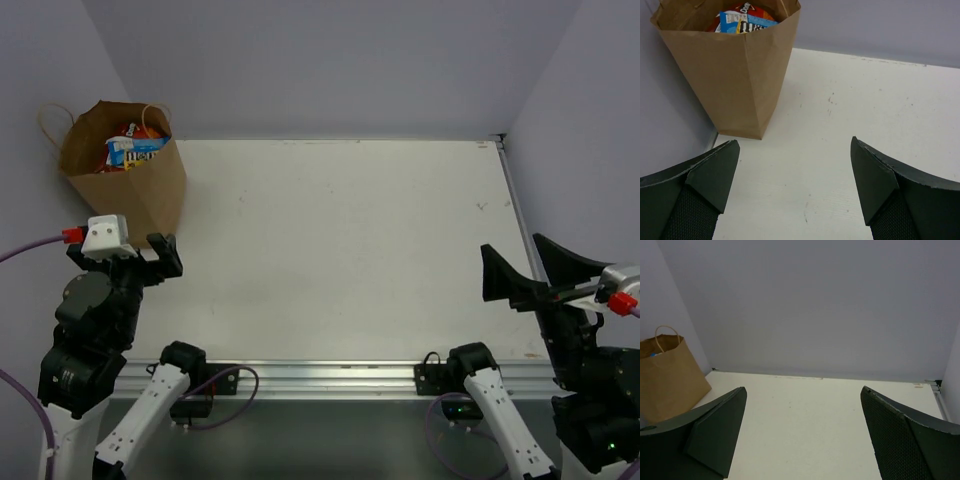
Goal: Take the snacks out of the paper bag
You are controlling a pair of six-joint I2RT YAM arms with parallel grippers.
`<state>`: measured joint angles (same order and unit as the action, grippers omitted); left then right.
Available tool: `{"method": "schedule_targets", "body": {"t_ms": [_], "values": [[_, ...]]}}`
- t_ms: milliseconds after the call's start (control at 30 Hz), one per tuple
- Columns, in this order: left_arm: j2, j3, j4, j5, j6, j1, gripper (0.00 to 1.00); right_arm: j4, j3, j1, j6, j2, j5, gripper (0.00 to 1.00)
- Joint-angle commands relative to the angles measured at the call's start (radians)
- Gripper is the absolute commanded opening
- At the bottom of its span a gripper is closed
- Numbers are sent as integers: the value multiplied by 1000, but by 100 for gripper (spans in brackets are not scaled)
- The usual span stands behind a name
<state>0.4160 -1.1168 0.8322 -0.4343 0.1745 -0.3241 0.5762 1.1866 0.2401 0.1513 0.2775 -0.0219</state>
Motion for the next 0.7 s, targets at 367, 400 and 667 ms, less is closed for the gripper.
{"method": "schedule_targets", "body": {"t_ms": [367,400,667], "values": [[444,-165,-157,2,-33,-7,100,-26,-113,4,77,120,276,99],[483,-188,-188,-16,-47,-7,100,-39,-122,2,76,124,307,99],[866,-463,-271,24,-101,230,100,-91,-202,4,93,137,497,99]]}}
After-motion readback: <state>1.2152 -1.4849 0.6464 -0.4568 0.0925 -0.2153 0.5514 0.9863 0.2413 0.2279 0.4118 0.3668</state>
